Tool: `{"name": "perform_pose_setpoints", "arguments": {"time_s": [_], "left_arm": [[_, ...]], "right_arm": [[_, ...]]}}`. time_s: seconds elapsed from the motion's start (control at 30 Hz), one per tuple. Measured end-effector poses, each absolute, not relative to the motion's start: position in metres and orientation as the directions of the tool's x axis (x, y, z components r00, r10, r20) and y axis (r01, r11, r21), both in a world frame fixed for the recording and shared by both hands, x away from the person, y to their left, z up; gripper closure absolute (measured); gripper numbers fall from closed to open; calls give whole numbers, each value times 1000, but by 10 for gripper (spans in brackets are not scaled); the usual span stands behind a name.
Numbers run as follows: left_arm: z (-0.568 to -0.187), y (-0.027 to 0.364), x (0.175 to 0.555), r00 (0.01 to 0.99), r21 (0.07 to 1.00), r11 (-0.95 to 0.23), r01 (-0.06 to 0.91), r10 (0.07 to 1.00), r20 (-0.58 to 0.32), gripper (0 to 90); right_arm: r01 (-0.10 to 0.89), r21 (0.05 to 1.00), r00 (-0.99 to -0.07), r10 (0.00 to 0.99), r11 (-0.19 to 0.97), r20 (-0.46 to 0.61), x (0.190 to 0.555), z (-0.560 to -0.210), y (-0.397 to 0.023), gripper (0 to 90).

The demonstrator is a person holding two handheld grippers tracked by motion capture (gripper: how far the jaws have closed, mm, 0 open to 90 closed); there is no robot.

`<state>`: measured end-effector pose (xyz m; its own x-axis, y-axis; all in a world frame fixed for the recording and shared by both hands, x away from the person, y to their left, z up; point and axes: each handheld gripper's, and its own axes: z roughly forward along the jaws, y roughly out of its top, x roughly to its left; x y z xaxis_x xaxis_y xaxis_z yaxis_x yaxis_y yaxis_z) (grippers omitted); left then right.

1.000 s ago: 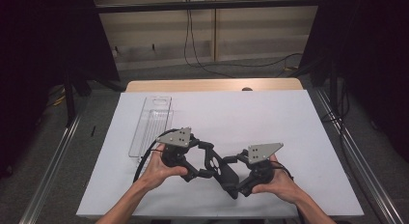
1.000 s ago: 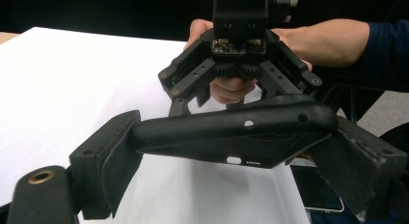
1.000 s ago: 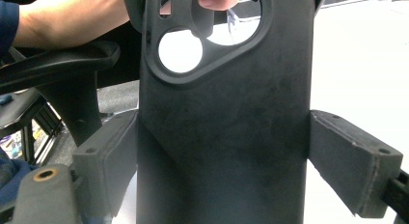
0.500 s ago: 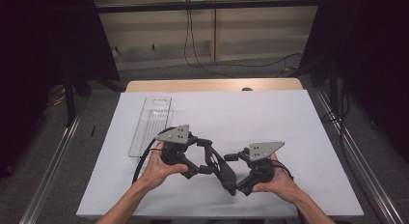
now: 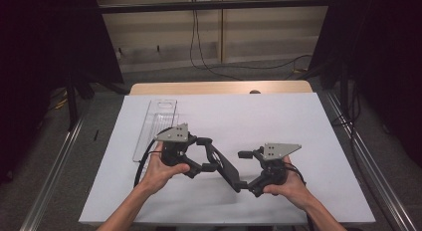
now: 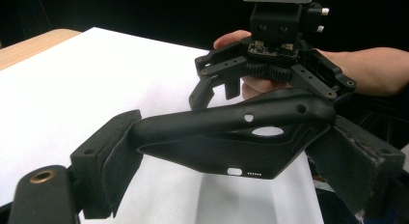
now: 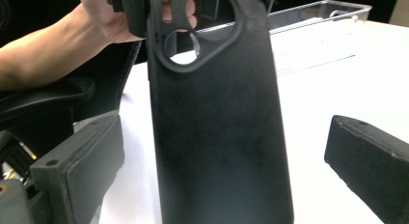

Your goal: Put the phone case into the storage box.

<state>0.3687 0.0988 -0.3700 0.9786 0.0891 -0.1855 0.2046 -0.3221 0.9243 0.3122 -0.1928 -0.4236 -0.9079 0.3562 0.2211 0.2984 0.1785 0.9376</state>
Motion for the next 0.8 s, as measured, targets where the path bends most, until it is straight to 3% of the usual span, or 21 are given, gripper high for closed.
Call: {"name": "perform_pose_setpoints", "arguments": {"time_s": [0.8], "left_arm": [[-363, 112, 370, 959, 921, -302, 246, 212, -186, 140]], "right_arm": [[325, 936, -795, 575, 135, 193, 311, -421, -202, 7]]}}
